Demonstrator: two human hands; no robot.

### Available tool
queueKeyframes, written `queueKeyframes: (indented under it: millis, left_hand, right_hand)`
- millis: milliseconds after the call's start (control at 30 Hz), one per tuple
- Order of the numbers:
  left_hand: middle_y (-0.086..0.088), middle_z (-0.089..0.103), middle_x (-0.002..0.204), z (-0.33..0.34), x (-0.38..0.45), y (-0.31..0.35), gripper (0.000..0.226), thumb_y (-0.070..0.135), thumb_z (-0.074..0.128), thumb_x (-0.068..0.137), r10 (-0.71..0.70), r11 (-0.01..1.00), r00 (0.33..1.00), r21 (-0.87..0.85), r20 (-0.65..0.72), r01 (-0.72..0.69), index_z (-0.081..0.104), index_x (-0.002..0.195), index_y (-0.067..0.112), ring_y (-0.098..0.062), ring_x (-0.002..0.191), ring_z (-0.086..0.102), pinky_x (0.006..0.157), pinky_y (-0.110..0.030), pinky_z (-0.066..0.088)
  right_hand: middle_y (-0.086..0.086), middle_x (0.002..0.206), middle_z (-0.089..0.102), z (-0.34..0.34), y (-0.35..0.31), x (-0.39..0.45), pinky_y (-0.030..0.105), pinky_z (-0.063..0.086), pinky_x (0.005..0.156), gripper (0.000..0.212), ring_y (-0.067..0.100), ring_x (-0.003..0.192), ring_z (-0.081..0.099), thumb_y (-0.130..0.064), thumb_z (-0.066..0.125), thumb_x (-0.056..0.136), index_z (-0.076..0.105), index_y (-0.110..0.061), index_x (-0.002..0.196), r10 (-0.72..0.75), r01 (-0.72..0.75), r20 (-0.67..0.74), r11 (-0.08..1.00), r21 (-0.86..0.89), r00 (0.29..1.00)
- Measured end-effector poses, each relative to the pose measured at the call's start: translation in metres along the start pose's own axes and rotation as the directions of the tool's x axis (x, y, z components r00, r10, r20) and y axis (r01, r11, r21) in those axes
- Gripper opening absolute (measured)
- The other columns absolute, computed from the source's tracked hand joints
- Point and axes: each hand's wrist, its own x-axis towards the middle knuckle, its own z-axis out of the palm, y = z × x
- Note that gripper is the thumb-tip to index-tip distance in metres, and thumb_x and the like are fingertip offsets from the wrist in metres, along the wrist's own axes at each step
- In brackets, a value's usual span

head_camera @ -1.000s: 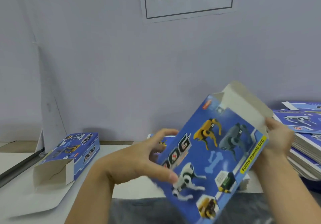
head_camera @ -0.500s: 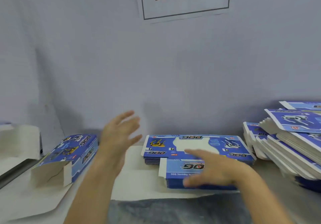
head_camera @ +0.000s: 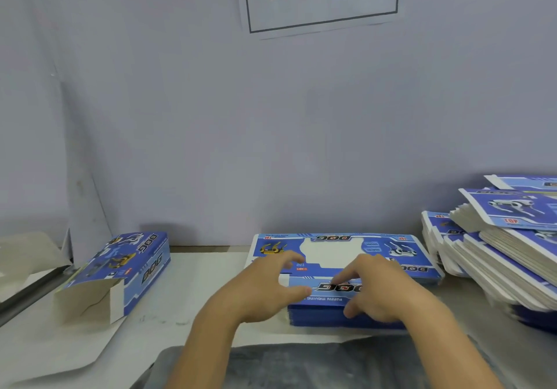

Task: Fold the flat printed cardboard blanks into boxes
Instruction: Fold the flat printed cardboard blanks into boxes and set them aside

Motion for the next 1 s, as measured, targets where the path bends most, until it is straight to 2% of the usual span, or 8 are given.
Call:
queueKeyframes:
  millis: [167, 267, 333, 433, 533, 667, 833, 1000]
  left_hand:
    - [0.014, 0.059, 0.131, -0.006, 0.003, 0.0, 0.034, 0.041, 0.064, 0.096, 0.07, 0.982, 0.945, -0.145, -0.32, -0.122, 0.056, 0.128, 0.037, 0.002, 0.116, 0.054, 0.092, -0.009, 0.041]
    - [0.013, 0.06, 0.126, -0.013, 0.003, 0.007, 0.029, 0.031, 0.06, 0.099, 0.025, 0.936, 0.723, -0.239, -0.69, -0.26, 0.059, 0.128, 0.026, 0.0, 0.112, 0.055, 0.082, 0.003, 0.035]
    - [0.015, 0.053, 0.131, -0.017, 0.003, 0.008, 0.033, 0.032, 0.055, 0.101, -0.076, 0.896, 0.561, -0.303, -0.824, -0.323, 0.054, 0.134, 0.026, -0.002, 0.119, 0.047, 0.093, -0.008, 0.034]
    - [0.01, 0.045, 0.143, -0.025, 0.0, 0.009, 0.047, 0.04, 0.054, 0.101, -0.309, 0.759, 0.469, -0.512, -0.827, -0.402, 0.041, 0.143, 0.027, -0.011, 0.128, 0.044, 0.1, -0.031, 0.039]
    - [0.009, 0.049, 0.141, -0.031, -0.006, 0.011, 0.075, 0.061, 0.057, 0.083, -0.343, 0.579, 0.594, -0.662, -0.727, -0.476, 0.034, 0.148, 0.031, -0.013, 0.128, 0.049, 0.098, -0.031, 0.04]
    - [0.011, 0.073, 0.108, -0.036, -0.014, 0.023, 0.072, 0.06, 0.075, 0.073, -0.119, 0.509, 0.703, -0.65, -0.702, -0.564, 0.05, 0.133, 0.028, -0.005, 0.102, 0.07, 0.074, -0.024, 0.058]
    - [0.004, 0.077, 0.096, -0.054, -0.026, 0.034, 0.033, 0.031, 0.077, 0.077, -0.113, 0.618, 0.491, -0.448, -0.864, -0.646, 0.057, 0.102, 0.027, -0.015, 0.082, 0.076, 0.059, -0.029, 0.062]
    - [0.019, 0.073, 0.088, -0.061, -0.033, 0.042, 0.031, 0.015, 0.078, 0.087, 0.056, 0.749, 0.29, -0.152, -0.955, -0.645, 0.054, 0.086, 0.035, -0.004, 0.077, 0.072, 0.055, -0.018, 0.056]
  right_hand:
    - [-0.005, 0.135, 0.059, -0.009, 0.001, -0.002, 0.03, 0.047, 0.094, 0.035, 0.021, 0.121, 0.053, -0.026, 0.067, 0.093, 0.066, -0.041, 0.125, -0.065, 0.069, -0.05, 0.994, 0.08, 0.997]
    - [-0.004, 0.115, 0.07, -0.019, 0.003, -0.004, 0.033, 0.053, 0.088, 0.03, 0.021, 0.103, 0.063, -0.016, 0.058, 0.097, 0.072, -0.035, 0.116, -0.093, 0.127, -0.216, 0.98, 0.153, 0.972]
    - [-0.005, 0.092, 0.07, -0.027, 0.003, -0.003, 0.035, 0.052, 0.073, 0.033, 0.023, 0.083, 0.062, -0.012, 0.053, 0.099, 0.073, -0.033, 0.115, -0.109, 0.173, -0.417, 0.978, 0.119, 0.902]
    - [0.001, 0.074, 0.069, -0.04, -0.001, -0.005, 0.038, 0.048, 0.059, 0.031, 0.028, 0.064, 0.055, -0.007, 0.049, 0.097, 0.074, -0.022, 0.108, -0.151, 0.305, -0.767, 0.951, 0.061, 0.624]
    - [-0.015, 0.062, 0.058, -0.053, -0.012, -0.016, 0.024, 0.035, 0.048, 0.026, 0.01, 0.054, 0.047, -0.019, 0.044, 0.097, 0.07, -0.019, 0.097, -0.159, 0.547, -0.908, 0.833, 0.088, 0.387]
    - [-0.01, 0.07, 0.065, -0.058, -0.033, -0.027, 0.03, 0.041, 0.045, 0.021, 0.011, 0.053, 0.048, -0.017, 0.047, 0.099, 0.065, -0.013, 0.091, -0.037, 0.781, -0.926, 0.551, 0.294, 0.375]
    - [-0.008, 0.084, 0.074, -0.059, -0.04, -0.031, 0.031, 0.058, 0.057, 0.021, 0.011, 0.072, 0.07, -0.009, 0.051, 0.102, 0.061, -0.024, 0.113, 0.058, 0.744, -0.853, 0.46, 0.485, 0.519]
    - [-0.012, 0.129, 0.051, -0.054, -0.049, -0.031, 0.043, 0.047, 0.099, 0.067, 0.01, 0.12, 0.05, -0.009, 0.065, 0.09, 0.037, -0.034, 0.146, -0.021, 0.683, -0.945, 0.697, 0.22, 0.326]
